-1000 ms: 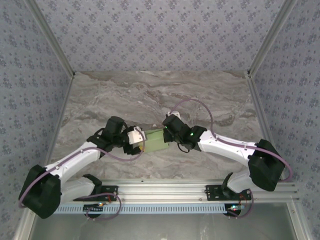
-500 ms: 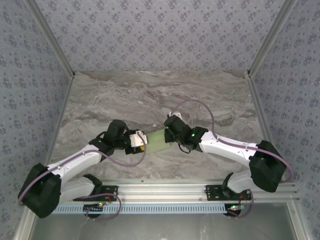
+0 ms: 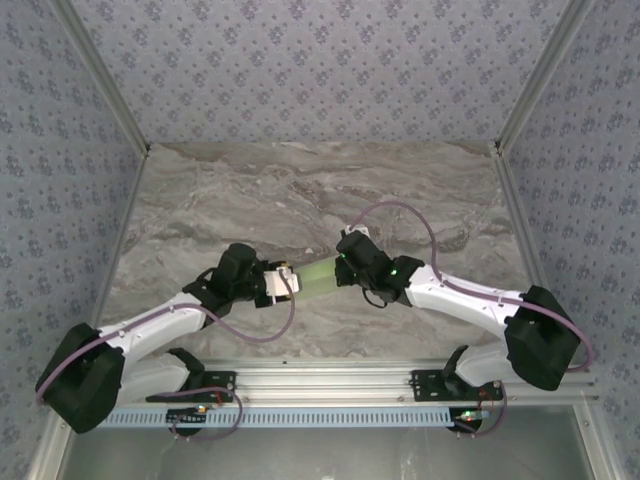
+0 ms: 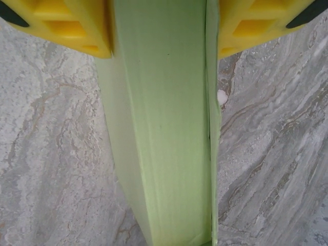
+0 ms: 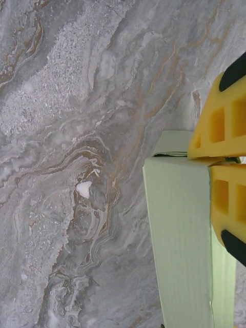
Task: Fold the paper box
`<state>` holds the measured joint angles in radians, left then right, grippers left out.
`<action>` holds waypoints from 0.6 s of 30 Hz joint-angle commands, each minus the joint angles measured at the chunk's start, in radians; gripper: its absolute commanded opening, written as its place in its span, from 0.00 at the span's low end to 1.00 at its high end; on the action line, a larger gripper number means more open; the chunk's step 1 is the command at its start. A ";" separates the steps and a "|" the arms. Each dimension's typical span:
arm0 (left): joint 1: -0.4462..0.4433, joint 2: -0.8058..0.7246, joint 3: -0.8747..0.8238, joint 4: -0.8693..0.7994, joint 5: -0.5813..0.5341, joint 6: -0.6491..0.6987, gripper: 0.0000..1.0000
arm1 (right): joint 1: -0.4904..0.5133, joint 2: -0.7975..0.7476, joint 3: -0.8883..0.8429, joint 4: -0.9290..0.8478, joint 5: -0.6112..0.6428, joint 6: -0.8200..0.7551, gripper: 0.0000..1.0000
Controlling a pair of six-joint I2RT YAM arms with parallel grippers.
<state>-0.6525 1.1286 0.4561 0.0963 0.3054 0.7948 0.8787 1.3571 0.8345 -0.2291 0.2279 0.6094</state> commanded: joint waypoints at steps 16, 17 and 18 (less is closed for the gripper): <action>0.024 0.048 0.043 -0.060 0.122 -0.046 0.46 | -0.143 -0.242 -0.100 -0.082 -0.111 0.196 0.49; 0.024 0.050 0.046 -0.058 0.130 -0.048 0.45 | -0.168 -0.267 -0.111 -0.088 -0.152 0.251 0.53; 0.025 0.055 0.050 -0.061 0.136 -0.049 0.46 | -0.195 -0.288 -0.116 -0.099 -0.194 0.303 0.56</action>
<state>-0.6422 1.1690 0.4812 0.1043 0.3893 0.7620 0.7532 1.1301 0.7361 -0.2665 0.1036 0.7586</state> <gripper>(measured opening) 0.458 0.540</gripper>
